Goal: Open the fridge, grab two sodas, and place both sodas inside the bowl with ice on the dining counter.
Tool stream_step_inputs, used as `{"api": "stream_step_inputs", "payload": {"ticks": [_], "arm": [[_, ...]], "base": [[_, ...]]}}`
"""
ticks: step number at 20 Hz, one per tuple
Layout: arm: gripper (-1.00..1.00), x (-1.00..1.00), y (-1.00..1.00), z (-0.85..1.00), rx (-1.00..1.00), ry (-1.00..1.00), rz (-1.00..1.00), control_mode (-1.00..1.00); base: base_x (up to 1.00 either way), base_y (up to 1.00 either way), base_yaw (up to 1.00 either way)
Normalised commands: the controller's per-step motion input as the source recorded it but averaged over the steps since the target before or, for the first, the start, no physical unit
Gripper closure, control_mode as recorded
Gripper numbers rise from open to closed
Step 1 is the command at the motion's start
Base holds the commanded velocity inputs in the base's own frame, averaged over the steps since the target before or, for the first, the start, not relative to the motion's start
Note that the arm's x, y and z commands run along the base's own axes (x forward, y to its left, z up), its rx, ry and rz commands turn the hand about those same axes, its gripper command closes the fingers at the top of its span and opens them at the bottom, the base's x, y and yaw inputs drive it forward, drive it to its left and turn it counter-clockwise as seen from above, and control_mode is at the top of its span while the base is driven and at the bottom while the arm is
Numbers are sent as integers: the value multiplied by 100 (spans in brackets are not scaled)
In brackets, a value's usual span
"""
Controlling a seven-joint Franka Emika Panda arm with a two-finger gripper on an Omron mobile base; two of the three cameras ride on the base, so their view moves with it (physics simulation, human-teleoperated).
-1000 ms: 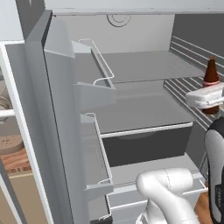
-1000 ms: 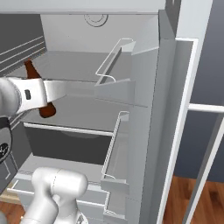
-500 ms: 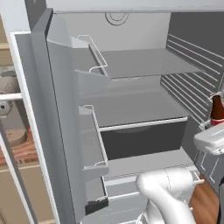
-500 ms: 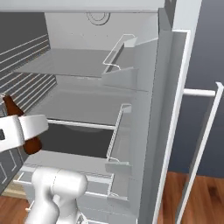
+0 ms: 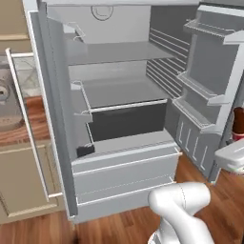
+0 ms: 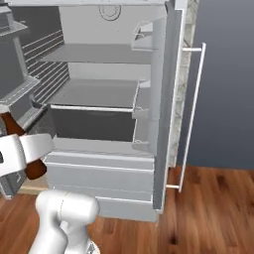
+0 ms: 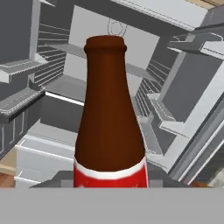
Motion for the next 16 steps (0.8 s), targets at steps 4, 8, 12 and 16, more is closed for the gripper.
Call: {"api": "stream_step_inputs", "payload": {"ticks": [4,8,12,16], "arm": [[100,0,0,0,0,0,0,100],[100,0,0,0,0,0,0,100],[100,0,0,0,0,0,0,100],[100,0,0,0,0,0,0,100]], "base": [[-44,-20,-55],[-27,-14,-61],[-15,-21,-61],[0,-34,-62]]}}
